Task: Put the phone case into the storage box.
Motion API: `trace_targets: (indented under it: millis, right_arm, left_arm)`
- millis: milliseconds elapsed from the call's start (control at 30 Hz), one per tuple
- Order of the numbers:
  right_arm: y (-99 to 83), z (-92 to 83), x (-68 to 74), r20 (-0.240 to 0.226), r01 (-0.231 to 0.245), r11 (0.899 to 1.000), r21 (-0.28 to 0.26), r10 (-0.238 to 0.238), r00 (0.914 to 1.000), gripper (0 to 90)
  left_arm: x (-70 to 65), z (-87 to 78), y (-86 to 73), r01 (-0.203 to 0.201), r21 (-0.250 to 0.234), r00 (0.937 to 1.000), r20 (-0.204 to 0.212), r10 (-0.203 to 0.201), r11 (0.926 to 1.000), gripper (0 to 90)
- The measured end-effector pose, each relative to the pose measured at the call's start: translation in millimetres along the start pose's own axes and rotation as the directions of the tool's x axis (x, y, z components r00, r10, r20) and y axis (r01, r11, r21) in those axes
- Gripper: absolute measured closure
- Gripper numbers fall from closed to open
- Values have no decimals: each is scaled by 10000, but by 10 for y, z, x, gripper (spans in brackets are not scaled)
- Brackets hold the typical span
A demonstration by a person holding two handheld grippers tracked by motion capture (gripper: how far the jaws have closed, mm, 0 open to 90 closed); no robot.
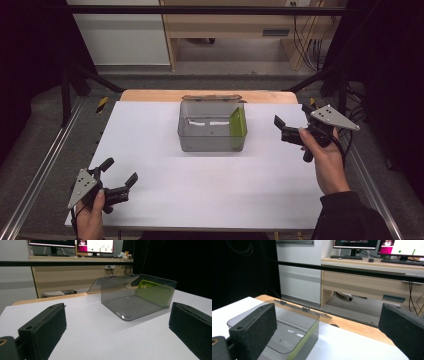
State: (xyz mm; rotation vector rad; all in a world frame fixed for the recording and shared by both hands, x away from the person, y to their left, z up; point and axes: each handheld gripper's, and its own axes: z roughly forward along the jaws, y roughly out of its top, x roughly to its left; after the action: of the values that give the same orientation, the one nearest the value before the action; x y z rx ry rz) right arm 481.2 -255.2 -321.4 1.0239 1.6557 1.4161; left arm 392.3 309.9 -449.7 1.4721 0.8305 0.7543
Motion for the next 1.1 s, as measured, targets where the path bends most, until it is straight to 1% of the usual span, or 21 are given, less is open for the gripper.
trace_targets:
  millis: [433, 633, 900, 967, 1100]
  right_arm:
    - [-141, -135, -69, 129, -126, 9999, 102, 124, 9998, 18]
    - [-236, -201, -110, 246, -256, 9995, 182, 251, 9994, 18]
    - [-335, -268, -148, 280, -326, 9991, 253, 319, 9991, 20]
    - [-378, -291, -156, 296, -411, 9988, 253, 403, 9987, 19]
    - [-456, -323, -162, 276, -433, 9986, 304, 424, 9987, 20]
  left_arm:
    - [-3, 0, -1, 0, -2, 10000, 59, 0, 10000, 11]
    - [-4, 0, -1, 19, -9, 10000, 67, -19, 10000, 11]
    - [-3, 0, -1, -3, 1, 10000, 65, 3, 10000, 10]
    - [-3, 1, -2, -8, 10, 10000, 68, 8, 10000, 11]
    - [-4, 0, -2, -6, 11, 10000, 72, 6, 10000, 10]
